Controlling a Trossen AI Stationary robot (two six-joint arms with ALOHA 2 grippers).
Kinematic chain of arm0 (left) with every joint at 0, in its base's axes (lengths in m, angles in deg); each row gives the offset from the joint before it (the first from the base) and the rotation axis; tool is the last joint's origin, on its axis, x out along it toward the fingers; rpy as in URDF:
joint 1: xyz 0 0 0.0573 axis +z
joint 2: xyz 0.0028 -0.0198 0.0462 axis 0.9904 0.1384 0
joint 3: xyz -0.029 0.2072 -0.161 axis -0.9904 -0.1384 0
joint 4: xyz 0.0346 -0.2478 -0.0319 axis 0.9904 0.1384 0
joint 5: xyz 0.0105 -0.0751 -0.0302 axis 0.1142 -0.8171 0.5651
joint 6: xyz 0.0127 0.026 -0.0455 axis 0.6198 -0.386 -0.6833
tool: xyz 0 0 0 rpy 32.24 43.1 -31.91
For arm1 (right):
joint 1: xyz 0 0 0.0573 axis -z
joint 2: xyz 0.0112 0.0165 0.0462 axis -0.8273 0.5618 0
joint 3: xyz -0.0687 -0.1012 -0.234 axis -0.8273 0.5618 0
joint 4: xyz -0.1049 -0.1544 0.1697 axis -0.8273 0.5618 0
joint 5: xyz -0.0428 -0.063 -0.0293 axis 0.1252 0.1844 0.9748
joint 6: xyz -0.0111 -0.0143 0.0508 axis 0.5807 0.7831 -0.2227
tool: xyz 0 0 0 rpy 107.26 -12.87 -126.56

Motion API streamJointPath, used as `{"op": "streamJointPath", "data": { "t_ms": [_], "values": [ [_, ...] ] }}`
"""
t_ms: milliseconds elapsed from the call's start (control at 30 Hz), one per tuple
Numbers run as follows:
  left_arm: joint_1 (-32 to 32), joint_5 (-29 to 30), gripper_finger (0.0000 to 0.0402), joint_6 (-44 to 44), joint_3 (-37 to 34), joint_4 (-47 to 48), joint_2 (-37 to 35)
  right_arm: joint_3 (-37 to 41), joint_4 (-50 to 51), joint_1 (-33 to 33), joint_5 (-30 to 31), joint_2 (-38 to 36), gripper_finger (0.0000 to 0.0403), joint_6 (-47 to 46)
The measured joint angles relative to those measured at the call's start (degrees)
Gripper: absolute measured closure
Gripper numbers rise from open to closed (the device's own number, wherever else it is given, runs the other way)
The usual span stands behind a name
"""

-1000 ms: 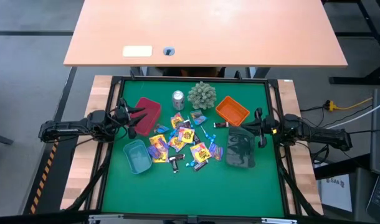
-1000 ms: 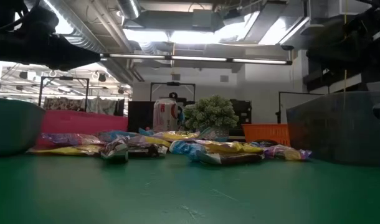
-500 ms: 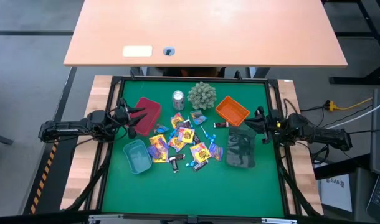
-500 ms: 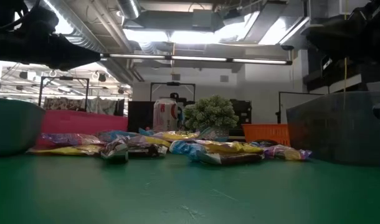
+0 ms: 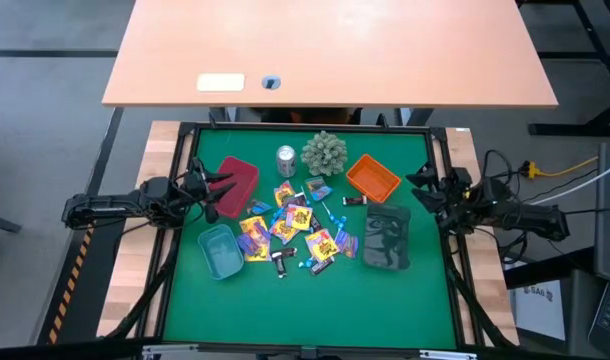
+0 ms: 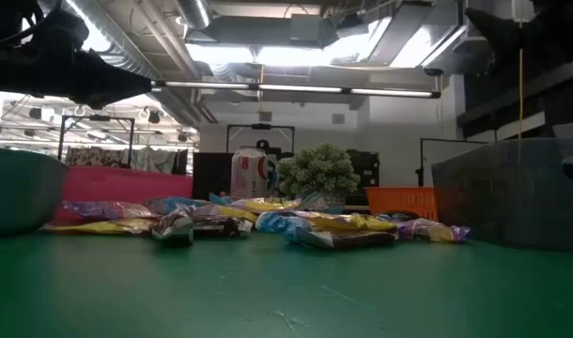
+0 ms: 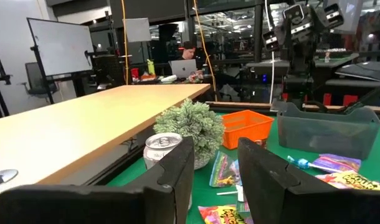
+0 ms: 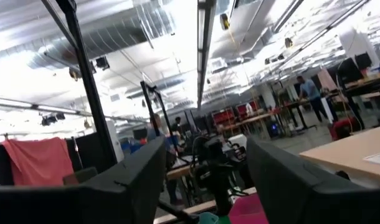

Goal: Sort candy
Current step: Put the blue candy into the orange bin

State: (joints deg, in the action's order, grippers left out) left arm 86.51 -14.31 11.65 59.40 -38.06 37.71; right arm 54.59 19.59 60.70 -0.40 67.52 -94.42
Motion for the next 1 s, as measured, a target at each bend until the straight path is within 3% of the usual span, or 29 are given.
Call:
{"op": "streamJointPath", "data": {
  "t_ms": [667,1000],
  "values": [
    [0.02,0.04,0.0287,-0.04,0.0,-0.02,0.0,-23.06,14.15,0.0,-4.95,40.01,0.0188,6.5],
    [0.0,0.07,0.0287,-0.05,-0.02,-0.02,0.02,-29.2,16.33,0.0,-8.35,55.55,0.0188,6.58]
  ]
}}
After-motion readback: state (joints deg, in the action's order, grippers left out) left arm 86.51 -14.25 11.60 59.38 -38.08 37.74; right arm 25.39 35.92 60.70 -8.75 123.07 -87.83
